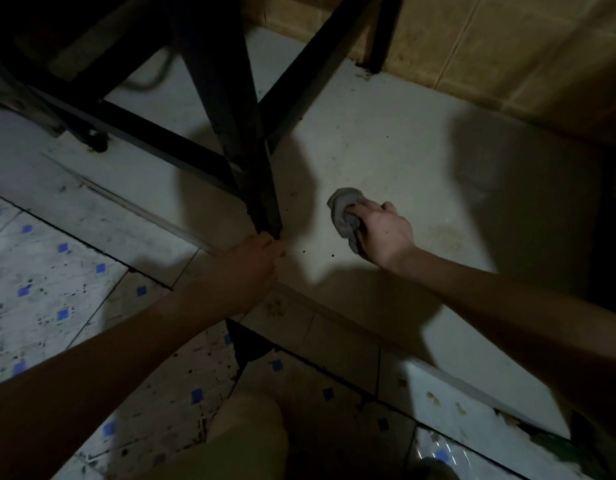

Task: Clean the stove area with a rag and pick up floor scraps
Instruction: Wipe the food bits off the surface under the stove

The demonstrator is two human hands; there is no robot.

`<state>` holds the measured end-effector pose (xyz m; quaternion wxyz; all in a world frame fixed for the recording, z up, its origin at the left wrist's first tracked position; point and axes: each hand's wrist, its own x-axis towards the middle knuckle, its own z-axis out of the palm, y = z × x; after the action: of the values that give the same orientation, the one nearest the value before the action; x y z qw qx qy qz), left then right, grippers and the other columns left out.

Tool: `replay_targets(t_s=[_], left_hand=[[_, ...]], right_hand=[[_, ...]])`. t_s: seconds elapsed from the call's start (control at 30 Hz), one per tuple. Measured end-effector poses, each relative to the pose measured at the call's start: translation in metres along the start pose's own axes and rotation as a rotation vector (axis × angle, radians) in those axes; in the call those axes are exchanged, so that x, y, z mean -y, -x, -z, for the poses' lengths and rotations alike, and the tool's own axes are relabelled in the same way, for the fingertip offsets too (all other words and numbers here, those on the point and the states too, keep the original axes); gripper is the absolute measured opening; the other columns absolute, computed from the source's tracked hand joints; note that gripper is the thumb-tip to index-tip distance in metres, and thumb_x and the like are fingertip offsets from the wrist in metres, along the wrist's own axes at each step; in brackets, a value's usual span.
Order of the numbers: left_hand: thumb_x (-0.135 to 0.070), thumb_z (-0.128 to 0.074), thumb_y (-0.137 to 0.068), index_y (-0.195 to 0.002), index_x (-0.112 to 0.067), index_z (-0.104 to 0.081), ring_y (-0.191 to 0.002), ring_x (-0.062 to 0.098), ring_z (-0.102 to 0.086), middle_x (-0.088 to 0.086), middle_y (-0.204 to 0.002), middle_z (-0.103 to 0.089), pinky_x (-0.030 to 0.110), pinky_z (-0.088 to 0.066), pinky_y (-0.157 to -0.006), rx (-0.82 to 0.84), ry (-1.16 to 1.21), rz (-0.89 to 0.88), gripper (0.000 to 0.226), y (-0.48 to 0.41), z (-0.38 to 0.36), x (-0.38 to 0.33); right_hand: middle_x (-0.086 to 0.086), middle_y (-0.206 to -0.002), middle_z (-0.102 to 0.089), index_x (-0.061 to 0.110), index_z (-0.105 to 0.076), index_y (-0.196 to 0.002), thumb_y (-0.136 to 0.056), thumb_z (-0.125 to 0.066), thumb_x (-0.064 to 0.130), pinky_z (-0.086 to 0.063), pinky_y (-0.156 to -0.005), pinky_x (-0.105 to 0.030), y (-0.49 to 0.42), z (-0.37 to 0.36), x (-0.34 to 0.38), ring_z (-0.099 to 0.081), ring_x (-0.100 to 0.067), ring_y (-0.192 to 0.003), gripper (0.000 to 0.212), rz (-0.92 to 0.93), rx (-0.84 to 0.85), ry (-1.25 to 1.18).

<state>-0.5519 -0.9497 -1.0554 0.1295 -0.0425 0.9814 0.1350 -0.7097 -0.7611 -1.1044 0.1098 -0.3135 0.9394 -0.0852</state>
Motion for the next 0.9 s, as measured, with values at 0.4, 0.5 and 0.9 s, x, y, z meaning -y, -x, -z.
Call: replay_targets(t_s=[0.4,0.5,0.9], left_hand=[[-0.011,-0.035,-0.100,-0.126,-0.003,-0.046,-0.118,0.022,-0.040,0.012,-0.128,-0.045,0.031,-0.032,-0.097,0.089,-0.046,-0.086,0.030,-0.014,0.002,-0.012],[-0.013,-0.035,-0.099,-0.126,-0.003,-0.048,-0.116,0.024,-0.044,0.013,-0.128,-0.047,0.032,-0.034,-0.098,0.055,-0.033,-0.080,0.031,-0.019,0.001,-0.014],[-0.008,-0.048,-0.093,-0.119,0.001,-0.055,-0.111,0.034,-0.053,0.022,-0.122,-0.056,0.037,-0.041,-0.092,-0.026,0.056,-0.098,0.028,-0.039,-0.003,-0.047]], right_hand=[[-0.003,-0.138,-0.053,0.022,-0.058,-0.127,-0.092,-0.055,0.026,-0.049,-0.084,-0.038,0.061,-0.013,0.026,-0.052,-0.034,-0.113,0.035,0.463,0.049,0.031],[-0.002,-0.139,-0.051,0.025,-0.056,-0.128,-0.091,-0.058,0.026,-0.050,-0.086,-0.039,0.073,-0.015,0.005,-0.051,-0.033,-0.114,0.038,0.466,0.092,0.044],[0.003,-0.146,-0.043,0.033,-0.047,-0.132,-0.092,-0.049,0.026,-0.045,-0.090,-0.040,0.103,0.010,-0.111,-0.044,-0.032,-0.116,0.041,-0.238,-0.062,-0.081]])
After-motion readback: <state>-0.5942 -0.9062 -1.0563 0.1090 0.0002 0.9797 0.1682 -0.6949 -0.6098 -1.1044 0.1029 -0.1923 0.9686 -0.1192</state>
